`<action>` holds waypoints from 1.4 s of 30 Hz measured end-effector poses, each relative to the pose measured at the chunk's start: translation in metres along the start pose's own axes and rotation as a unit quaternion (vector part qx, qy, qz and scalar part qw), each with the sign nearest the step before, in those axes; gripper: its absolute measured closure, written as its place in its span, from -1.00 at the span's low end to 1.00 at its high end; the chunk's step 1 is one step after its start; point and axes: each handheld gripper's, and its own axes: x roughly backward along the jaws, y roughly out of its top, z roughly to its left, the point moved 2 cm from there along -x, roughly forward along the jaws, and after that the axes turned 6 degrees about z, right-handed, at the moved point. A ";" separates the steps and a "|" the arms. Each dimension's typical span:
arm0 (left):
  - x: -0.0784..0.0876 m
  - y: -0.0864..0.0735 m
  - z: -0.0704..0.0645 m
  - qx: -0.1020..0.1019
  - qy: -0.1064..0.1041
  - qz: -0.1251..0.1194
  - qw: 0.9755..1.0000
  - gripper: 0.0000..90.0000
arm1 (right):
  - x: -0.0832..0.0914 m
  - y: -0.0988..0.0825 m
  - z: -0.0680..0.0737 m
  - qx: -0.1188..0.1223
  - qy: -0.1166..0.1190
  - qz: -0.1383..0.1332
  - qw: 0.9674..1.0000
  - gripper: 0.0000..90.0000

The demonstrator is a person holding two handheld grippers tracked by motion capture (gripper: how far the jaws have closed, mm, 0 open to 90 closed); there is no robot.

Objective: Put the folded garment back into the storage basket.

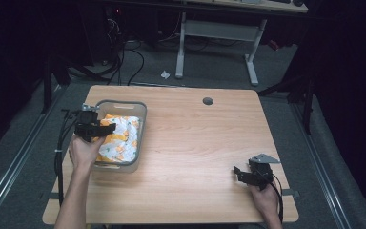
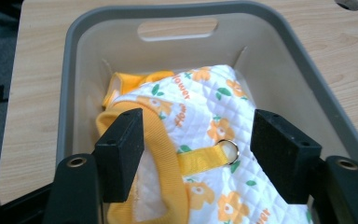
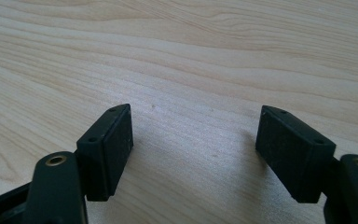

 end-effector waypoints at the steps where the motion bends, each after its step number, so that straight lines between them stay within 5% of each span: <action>1: 0.002 0.000 -0.002 -0.003 -0.003 -0.003 1.000 -0.21 | 0.000 0.000 0.000 0.000 0.000 0.000 1.000 -0.39; 17: 0.029 0.003 -0.043 -0.041 -0.033 -0.064 0.997 -0.21 | 0.000 0.000 0.000 0.000 0.000 0.000 1.000 -0.39; 42: 0.044 -0.012 -0.071 -0.055 -0.059 -0.089 0.993 -0.22 | 0.000 0.000 0.000 0.000 0.001 0.000 1.000 -0.39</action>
